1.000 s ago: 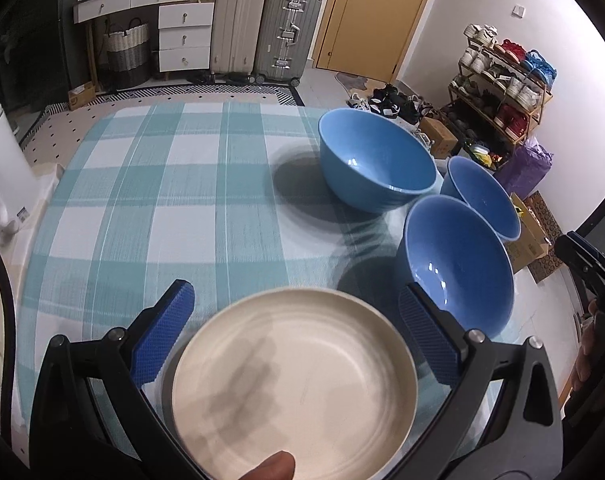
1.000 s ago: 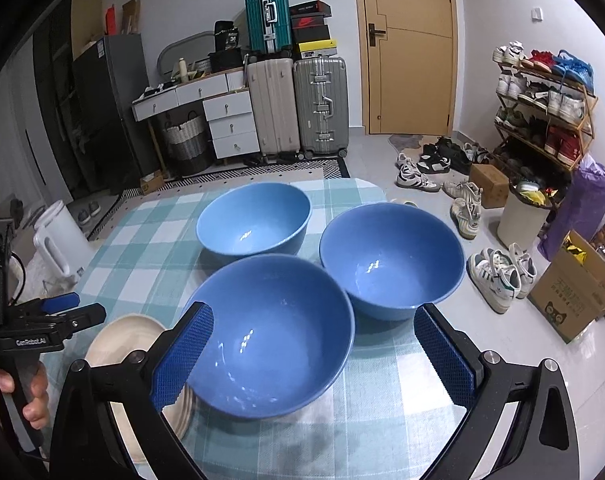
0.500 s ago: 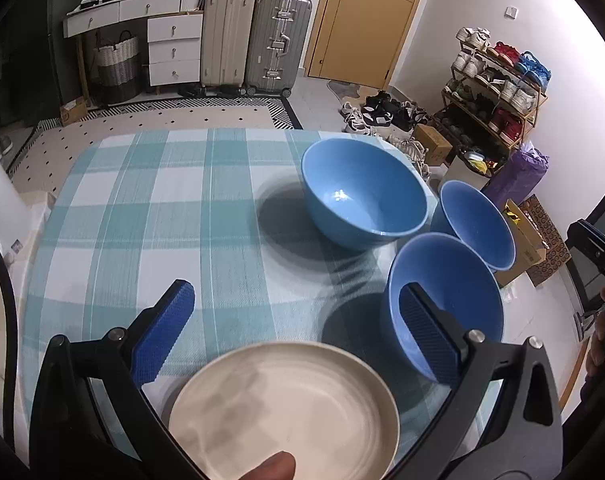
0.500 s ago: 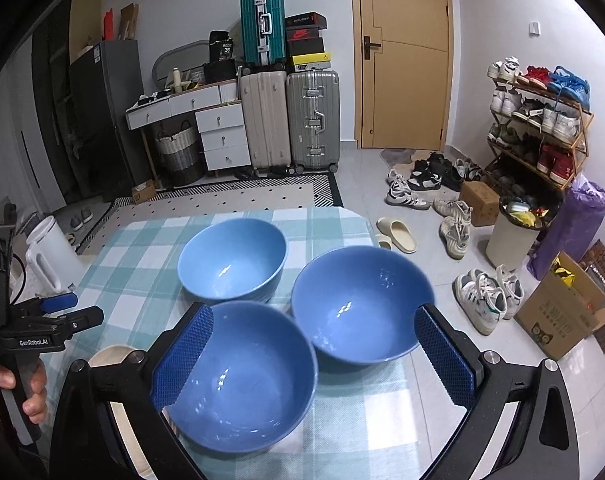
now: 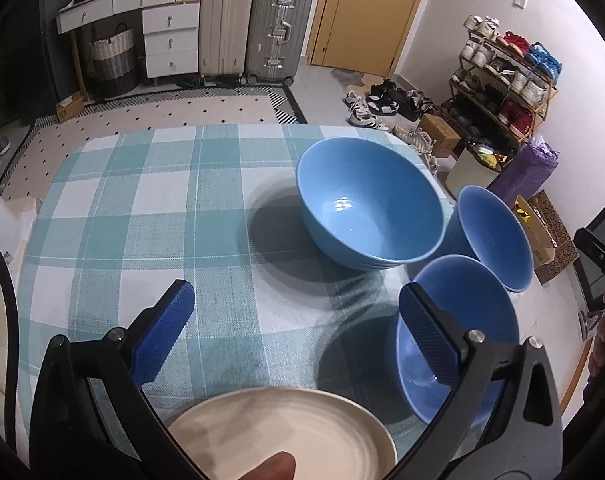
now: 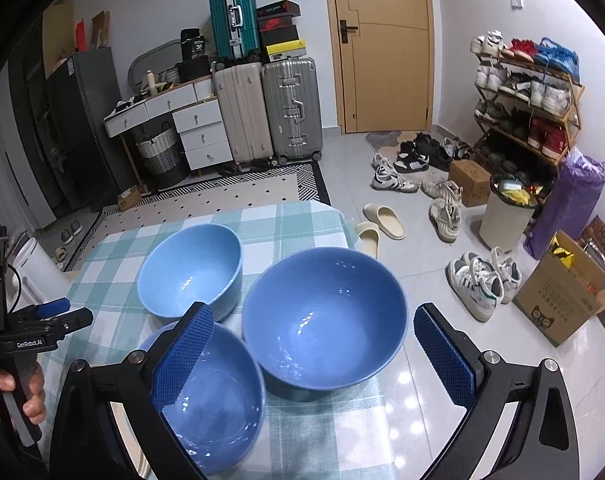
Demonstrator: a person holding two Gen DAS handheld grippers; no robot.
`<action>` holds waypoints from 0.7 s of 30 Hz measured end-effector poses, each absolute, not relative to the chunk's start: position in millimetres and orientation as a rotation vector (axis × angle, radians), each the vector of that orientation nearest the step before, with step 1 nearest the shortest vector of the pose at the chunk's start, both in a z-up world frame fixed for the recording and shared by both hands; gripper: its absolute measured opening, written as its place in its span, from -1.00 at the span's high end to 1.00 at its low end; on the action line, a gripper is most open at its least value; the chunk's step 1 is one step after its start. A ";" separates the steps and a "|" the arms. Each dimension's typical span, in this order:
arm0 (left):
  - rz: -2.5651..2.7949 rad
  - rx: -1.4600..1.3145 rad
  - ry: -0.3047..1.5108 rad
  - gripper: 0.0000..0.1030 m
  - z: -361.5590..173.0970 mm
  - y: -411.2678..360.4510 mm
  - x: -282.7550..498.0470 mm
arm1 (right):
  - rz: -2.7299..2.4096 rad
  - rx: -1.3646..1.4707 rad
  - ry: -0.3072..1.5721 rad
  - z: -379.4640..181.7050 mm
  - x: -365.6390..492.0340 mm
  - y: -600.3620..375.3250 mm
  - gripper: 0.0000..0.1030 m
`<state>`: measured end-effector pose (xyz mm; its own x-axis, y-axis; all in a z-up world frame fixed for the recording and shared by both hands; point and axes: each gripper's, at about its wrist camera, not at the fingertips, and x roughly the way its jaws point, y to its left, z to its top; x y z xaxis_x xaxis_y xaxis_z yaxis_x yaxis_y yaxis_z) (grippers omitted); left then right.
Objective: Organize plates and bowls
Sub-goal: 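Move both tools away from the plates toward the light-blue bowls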
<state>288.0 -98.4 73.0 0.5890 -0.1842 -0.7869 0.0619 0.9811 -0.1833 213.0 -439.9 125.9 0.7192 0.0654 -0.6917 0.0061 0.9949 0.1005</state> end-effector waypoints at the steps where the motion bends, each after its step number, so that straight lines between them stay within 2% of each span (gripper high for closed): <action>1: -0.142 -0.146 0.938 -0.98 70.3 -98.2 291.1 | 0.031 0.100 0.772 122.9 215.1 -443.3 -0.99; 10: -0.116 -0.159 0.958 -0.98 56.4 -95.7 317.8 | 0.076 0.131 0.802 103.3 236.0 -441.2 -0.99; 21: -0.091 -0.194 0.951 -0.98 54.1 -88.3 338.5 | 0.184 0.084 0.803 109.8 267.5 -396.0 -0.99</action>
